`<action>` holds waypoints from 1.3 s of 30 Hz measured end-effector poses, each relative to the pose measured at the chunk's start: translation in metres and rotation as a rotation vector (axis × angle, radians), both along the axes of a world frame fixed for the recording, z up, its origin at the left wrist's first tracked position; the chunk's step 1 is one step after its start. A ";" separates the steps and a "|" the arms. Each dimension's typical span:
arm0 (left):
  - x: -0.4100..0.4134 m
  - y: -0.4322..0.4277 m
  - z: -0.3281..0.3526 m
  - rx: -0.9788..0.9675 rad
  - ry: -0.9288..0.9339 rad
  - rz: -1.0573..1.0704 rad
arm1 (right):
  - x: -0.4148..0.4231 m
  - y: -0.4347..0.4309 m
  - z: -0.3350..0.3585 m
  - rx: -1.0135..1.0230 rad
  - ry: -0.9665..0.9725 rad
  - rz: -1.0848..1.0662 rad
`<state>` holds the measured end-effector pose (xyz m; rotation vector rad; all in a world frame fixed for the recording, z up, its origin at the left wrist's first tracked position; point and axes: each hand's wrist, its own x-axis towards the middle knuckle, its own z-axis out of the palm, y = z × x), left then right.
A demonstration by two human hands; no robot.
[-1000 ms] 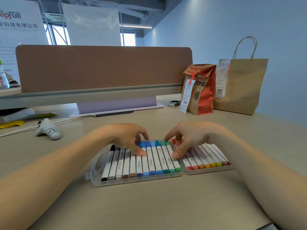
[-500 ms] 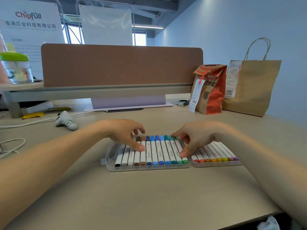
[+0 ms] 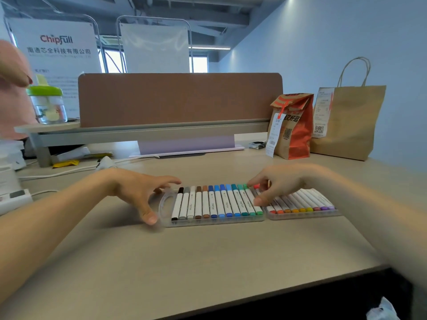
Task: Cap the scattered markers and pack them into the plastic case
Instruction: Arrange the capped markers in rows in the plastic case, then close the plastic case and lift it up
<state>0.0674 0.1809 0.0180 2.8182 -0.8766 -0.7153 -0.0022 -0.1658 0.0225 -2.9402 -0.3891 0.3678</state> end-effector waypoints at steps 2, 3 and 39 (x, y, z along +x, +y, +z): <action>-0.005 0.004 -0.002 -0.010 -0.015 0.010 | -0.010 -0.017 0.006 0.162 -0.054 -0.079; -0.007 0.005 -0.005 -0.040 -0.028 0.021 | -0.014 -0.027 0.012 0.182 -0.102 -0.122; 0.005 -0.085 0.066 -0.845 -0.427 -0.214 | -0.034 -0.045 0.077 1.113 -0.264 -0.477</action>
